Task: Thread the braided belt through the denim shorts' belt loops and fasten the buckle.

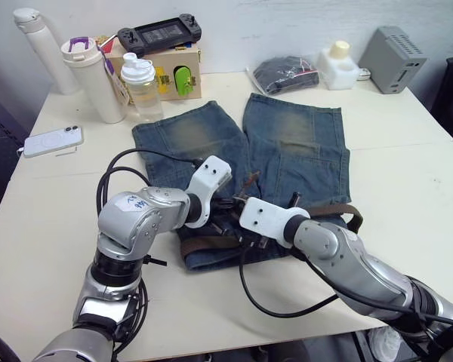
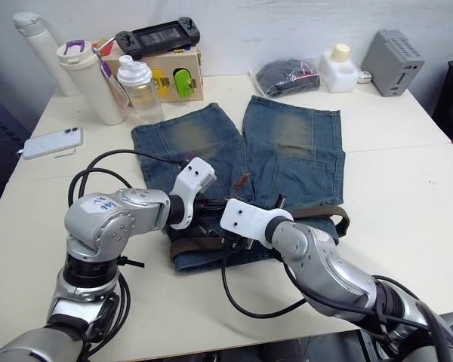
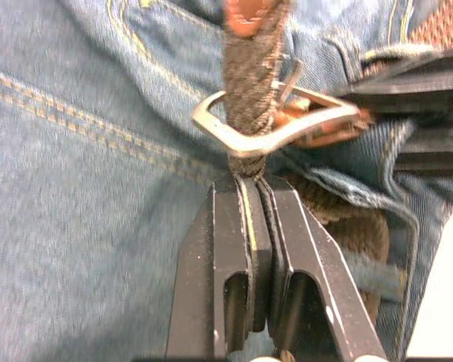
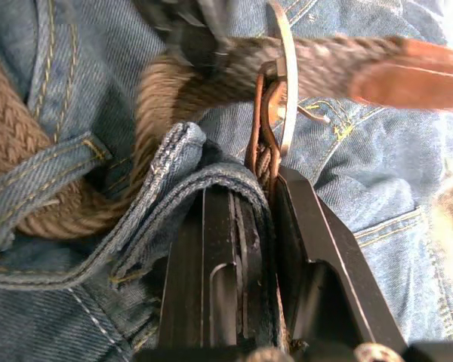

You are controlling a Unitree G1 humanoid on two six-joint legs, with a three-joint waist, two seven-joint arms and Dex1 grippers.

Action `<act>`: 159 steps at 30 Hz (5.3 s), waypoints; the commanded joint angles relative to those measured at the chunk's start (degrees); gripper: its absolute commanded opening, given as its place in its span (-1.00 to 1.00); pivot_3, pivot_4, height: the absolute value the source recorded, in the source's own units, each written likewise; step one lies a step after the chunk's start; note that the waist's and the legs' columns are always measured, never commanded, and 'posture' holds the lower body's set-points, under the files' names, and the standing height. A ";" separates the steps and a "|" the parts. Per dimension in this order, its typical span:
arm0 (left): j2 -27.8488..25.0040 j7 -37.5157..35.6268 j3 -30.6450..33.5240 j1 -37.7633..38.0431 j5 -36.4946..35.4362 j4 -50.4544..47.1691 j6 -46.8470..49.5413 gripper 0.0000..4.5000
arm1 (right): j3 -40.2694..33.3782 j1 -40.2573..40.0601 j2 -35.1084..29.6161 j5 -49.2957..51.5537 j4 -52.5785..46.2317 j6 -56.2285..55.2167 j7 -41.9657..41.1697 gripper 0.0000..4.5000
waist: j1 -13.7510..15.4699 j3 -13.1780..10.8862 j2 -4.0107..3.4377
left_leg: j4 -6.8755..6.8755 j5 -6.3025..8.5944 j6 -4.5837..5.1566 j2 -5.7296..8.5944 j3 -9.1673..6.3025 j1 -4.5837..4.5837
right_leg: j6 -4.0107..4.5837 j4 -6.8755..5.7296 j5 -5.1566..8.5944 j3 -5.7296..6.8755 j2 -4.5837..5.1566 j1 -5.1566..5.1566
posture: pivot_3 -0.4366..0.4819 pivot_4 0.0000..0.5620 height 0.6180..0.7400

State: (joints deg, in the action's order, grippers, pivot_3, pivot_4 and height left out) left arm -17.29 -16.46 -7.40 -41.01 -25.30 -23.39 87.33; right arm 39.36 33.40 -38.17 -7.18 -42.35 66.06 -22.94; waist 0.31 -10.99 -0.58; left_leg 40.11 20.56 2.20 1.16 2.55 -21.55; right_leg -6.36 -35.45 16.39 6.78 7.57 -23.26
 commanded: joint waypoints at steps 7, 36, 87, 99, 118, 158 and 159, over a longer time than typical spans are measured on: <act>2.48 0.19 -3.07 1.16 2.69 3.74 -11.57 -1.00 | -9.80 -7.63 2.38 6.64 -5.88 0.64 -5.70 0.43 | 0.89 0.01 0.01 | 0.02 0.00 0.00 0.00 0.04 0.01 | 0.00 0.00 0.00 0.07 0.00 0.00 | -0.05 -0.47 0.19; 1.16 -6.64 -16.68 3.10 19.08 11.87 -39.94 -1.00 | -18.59 3.89 -15.27 -18.81 27.46 -70.45 -18.94 0.99 | 1.30 -0.05 0.12 | 0.08 -0.06 0.10 0.02 0.31 -0.03 | -0.08 0.02 -0.04 0.30 0.11 -0.04 | -0.05 -0.47 0.19; -16.00 -31.90 -10.82 11.06 20.76 28.97 -64.88 -0.99 | -46.16 -15.84 -9.82 -13.30 14.36 -53.44 -17.81 -1.00 | 1.40 -0.05 0.11 | 0.32 -0.05 0.11 0.07 -0.01 -0.09 | -0.06 -0.05 -0.04 0.61 0.18 0.16 | -0.05 -0.47 0.19; -13.39 -30.67 -10.36 10.51 24.58 33.98 -73.06 -0.99 | -58.80 -16.73 -12.96 -4.56 16.29 -56.66 -16.64 -1.00 | 1.55 0.02 0.01 | 0.28 -0.03 0.17 0.08 -0.03 0.36 | -0.07 0.02 -0.04 0.64 0.23 0.67 | -0.05 -0.47 0.19; -6.11 -32.22 3.99 2.88 1.13 16.03 -57.02 0.13 | -36.53 -11.99 -10.63 -11.51 11.42 -63.41 -19.28 -1.00 | 1.32 0.00 0.04 | 0.43 -0.04 0.18 0.06 -0.35 0.10 | -0.07 0.06 -0.04 0.72 0.22 0.63 | -0.05 -0.47 0.19; 8.92 -20.49 2.90 8.89 1.16 14.21 -58.62 -1.00 | -45.62 -10.74 -0.01 1.17 4.89 -16.10 -23.69 0.77 | 1.28 0.00 0.04 | 0.52 -0.02 0.17 0.05 -0.48 0.02 | -0.07 0.10 -0.04 0.66 0.22 0.65 | -0.05 -0.47 0.19; 9.01 -20.58 2.83 9.35 0.85 13.63 -58.66 -1.00 | -46.03 -10.64 0.16 3.23 3.81 -12.63 -24.48 0.77 | 1.23 0.00 0.04 | 0.51 -0.02 0.17 0.05 -0.48 0.01 | -0.06 0.11 -0.04 0.64 0.22 0.65 | -0.05 -0.47 0.19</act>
State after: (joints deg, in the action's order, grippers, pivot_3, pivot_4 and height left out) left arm -8.77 -36.91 -5.02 -31.86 -22.63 -6.49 29.02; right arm -4.92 22.09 -37.92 -7.75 -34.31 47.71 -45.91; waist 1.54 -11.00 -0.54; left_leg 40.63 20.54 2.37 1.20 2.07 -21.54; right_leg -6.42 -35.34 16.35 7.40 7.79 -22.62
